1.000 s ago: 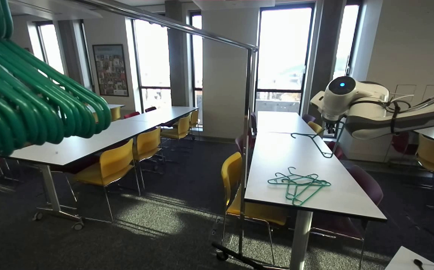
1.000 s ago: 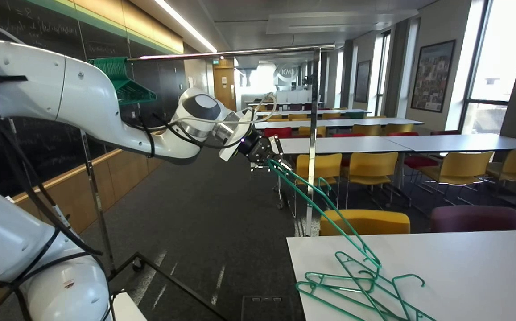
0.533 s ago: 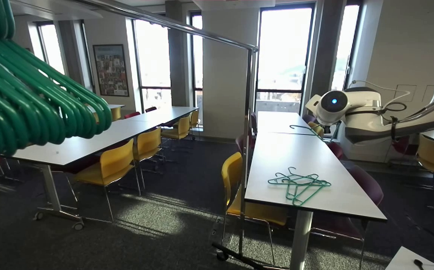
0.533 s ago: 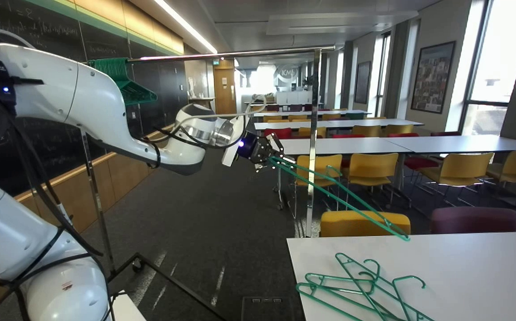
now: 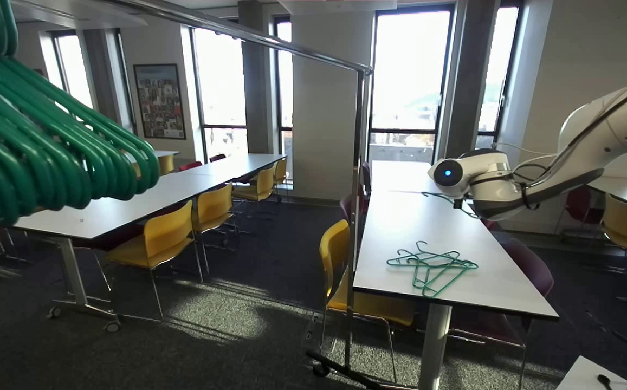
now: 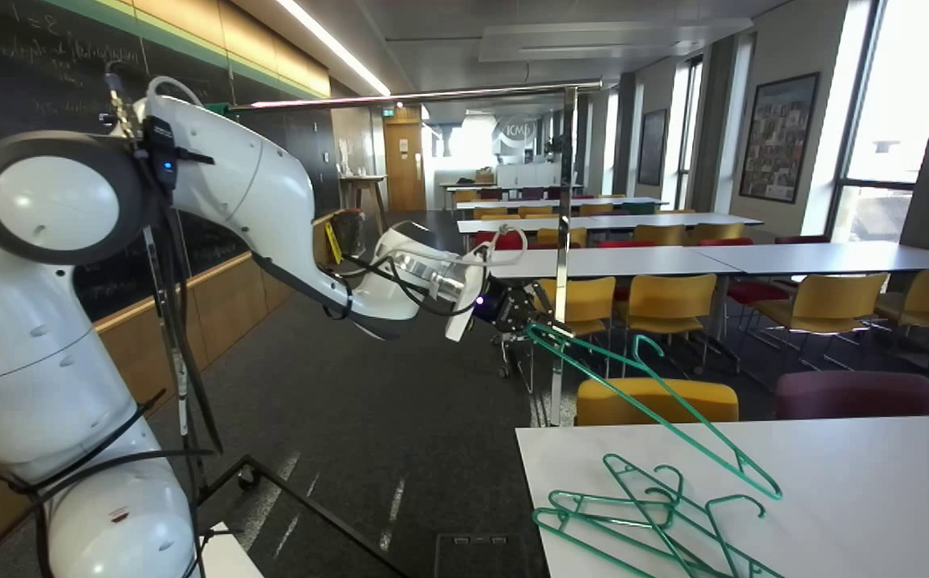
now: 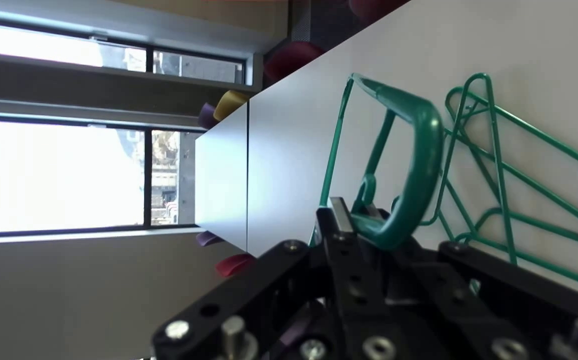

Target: Remove one green hanger from the rail and put it on the table.

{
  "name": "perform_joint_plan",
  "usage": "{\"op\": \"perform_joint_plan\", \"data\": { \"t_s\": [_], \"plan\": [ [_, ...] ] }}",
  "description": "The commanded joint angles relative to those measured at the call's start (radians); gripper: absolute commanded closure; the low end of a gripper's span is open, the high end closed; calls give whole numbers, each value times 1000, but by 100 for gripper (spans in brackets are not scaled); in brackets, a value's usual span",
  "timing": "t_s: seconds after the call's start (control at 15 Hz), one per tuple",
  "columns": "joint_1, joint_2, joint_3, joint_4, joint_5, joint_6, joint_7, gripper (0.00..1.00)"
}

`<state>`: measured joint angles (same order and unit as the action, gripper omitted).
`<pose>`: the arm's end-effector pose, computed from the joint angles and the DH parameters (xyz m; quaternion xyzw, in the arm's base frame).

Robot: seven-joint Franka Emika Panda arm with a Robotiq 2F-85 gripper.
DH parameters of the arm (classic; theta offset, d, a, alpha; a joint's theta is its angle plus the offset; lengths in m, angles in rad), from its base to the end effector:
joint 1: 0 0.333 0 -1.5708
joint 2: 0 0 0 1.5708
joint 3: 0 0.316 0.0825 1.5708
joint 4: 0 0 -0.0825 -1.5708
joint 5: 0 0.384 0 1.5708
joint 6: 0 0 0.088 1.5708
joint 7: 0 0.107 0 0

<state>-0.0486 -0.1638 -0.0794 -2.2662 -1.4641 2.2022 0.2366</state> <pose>0.5079 -0.1010 0.4628 0.8005 0.2260 0.0696 0.5506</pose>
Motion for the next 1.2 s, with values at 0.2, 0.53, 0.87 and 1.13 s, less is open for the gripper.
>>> {"op": "perform_joint_plan", "data": {
  "t_s": [0.2,0.53,0.87,1.13],
  "plan": [
    [-56,338,-44,228,-21,-48,72,98],
    [-62,499,-51,368,-39,-77,98,98],
    [-24,590,-50,448,-185,-123,223,98],
    [-25,616,-9,457,-179,-150,318,98]
  ]
}}
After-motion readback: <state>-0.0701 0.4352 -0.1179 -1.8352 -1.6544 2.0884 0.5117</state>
